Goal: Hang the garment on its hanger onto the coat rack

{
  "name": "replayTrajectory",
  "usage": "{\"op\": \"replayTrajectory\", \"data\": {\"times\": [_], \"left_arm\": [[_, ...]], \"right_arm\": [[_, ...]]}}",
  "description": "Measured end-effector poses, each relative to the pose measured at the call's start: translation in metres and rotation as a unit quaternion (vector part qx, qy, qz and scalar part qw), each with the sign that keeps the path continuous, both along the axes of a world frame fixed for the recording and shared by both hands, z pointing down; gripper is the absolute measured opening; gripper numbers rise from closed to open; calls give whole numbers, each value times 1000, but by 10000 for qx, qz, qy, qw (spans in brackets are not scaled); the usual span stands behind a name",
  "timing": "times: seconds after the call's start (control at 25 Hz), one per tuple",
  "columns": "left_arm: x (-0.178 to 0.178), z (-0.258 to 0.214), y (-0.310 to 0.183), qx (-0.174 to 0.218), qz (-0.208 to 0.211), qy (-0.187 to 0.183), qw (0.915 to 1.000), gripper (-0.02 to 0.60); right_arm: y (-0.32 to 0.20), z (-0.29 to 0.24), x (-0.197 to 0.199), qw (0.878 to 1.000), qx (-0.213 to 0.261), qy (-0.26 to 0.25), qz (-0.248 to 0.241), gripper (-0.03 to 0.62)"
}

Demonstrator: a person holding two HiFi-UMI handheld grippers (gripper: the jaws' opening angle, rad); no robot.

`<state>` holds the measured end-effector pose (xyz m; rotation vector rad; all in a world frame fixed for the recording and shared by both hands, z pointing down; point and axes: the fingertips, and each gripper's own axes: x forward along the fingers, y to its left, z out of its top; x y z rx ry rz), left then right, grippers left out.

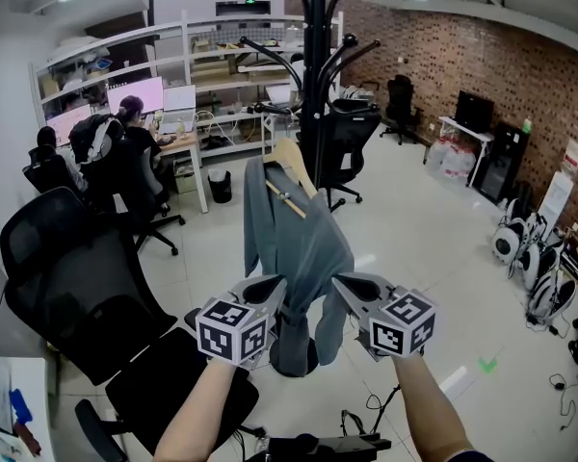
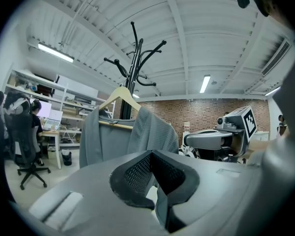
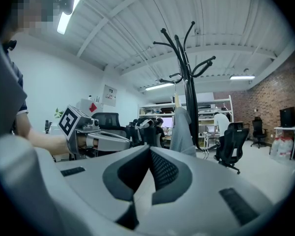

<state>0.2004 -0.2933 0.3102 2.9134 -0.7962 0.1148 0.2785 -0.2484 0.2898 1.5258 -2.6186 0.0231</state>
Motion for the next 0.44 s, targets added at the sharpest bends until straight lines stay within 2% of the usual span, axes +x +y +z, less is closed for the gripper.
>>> {"op": "replayTrajectory", "data": {"times": [0.44], "left_arm": [[2, 3, -3, 6, 39, -37, 10000, -3]], "right_arm": [[-3, 2, 4, 10000, 11, 62, 55, 3]]}}
